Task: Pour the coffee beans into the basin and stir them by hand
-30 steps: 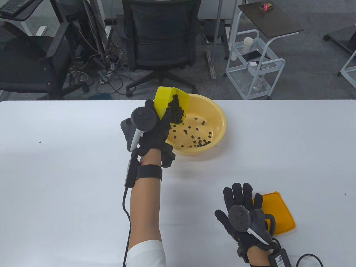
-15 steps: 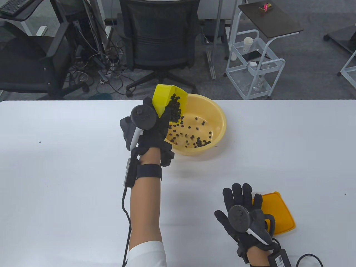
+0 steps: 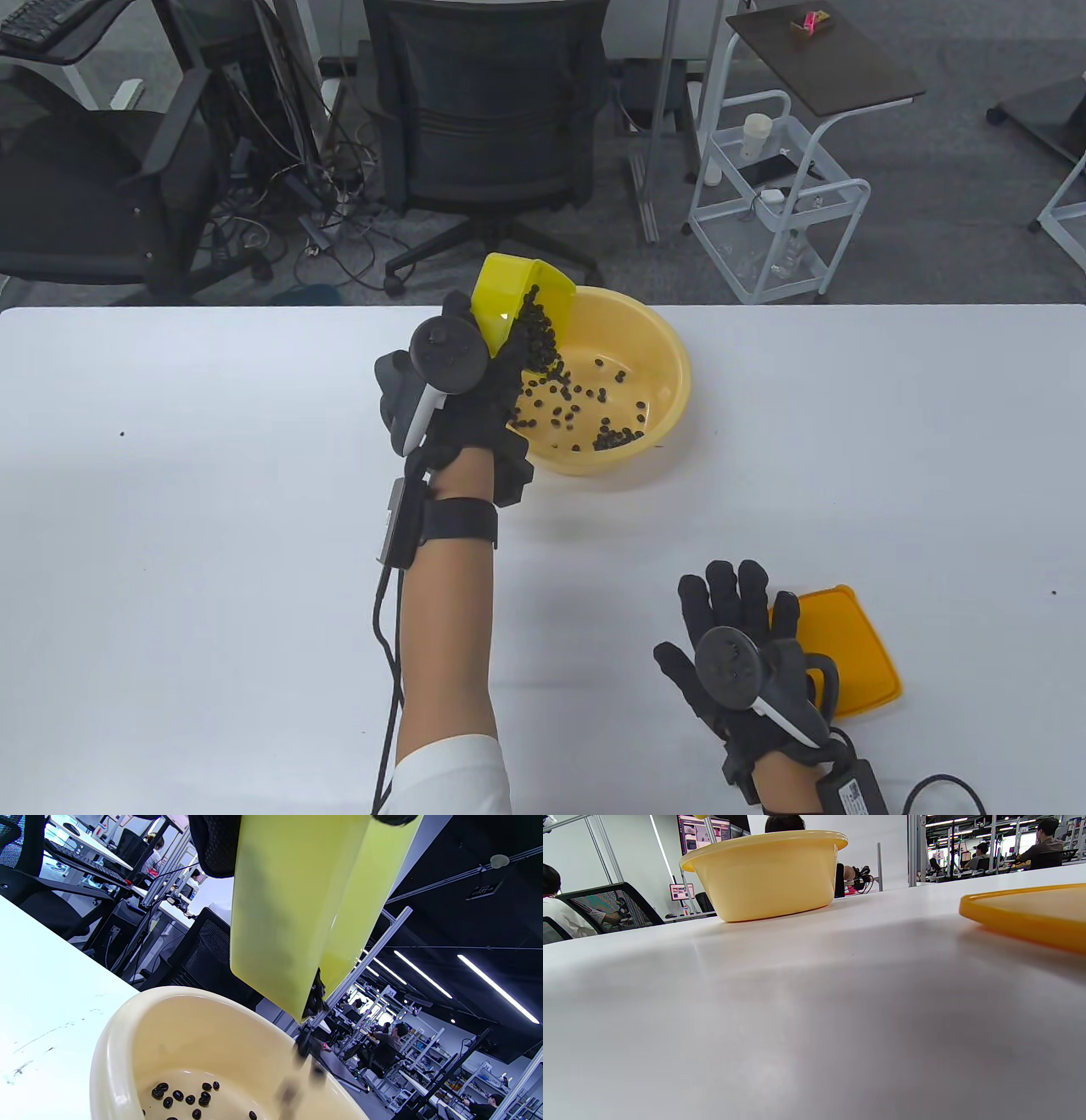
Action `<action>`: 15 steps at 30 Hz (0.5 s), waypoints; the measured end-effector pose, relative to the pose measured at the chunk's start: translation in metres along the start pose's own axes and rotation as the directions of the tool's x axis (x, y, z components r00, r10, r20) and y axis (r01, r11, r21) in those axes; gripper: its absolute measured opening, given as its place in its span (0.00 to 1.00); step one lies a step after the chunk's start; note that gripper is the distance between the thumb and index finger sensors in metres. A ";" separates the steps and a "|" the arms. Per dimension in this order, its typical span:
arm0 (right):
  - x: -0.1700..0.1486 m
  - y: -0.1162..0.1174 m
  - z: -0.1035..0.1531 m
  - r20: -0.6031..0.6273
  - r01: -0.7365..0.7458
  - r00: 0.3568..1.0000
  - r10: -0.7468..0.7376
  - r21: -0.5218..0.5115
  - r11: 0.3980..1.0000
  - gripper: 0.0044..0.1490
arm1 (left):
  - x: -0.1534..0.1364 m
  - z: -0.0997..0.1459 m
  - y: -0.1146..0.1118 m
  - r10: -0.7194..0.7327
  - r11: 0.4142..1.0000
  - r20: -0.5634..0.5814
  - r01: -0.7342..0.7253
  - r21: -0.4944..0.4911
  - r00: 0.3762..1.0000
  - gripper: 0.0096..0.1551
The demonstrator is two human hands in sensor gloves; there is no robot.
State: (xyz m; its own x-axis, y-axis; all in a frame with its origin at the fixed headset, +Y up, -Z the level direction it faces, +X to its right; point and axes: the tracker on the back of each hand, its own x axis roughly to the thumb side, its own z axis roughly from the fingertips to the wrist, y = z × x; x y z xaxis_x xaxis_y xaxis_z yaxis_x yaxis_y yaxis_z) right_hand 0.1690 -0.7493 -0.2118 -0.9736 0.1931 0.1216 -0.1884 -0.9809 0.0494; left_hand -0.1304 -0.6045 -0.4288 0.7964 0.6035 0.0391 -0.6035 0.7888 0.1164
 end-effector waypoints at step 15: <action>0.004 0.000 0.001 0.022 -0.008 1.000 0.007 0.007 1.000 0.52 | 0.001 0.000 0.006 -0.019 1.000 0.001 0.019 0.015 1.000 0.46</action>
State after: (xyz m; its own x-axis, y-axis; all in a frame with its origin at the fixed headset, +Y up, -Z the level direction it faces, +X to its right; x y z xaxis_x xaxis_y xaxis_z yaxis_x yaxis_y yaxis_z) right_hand 0.1654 -0.7485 -0.2100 -0.9719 0.1863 0.1438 -0.1801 -0.9821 0.0551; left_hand -0.1331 -0.5996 -0.4281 0.8076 0.5885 0.0376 -0.5878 0.7982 0.1319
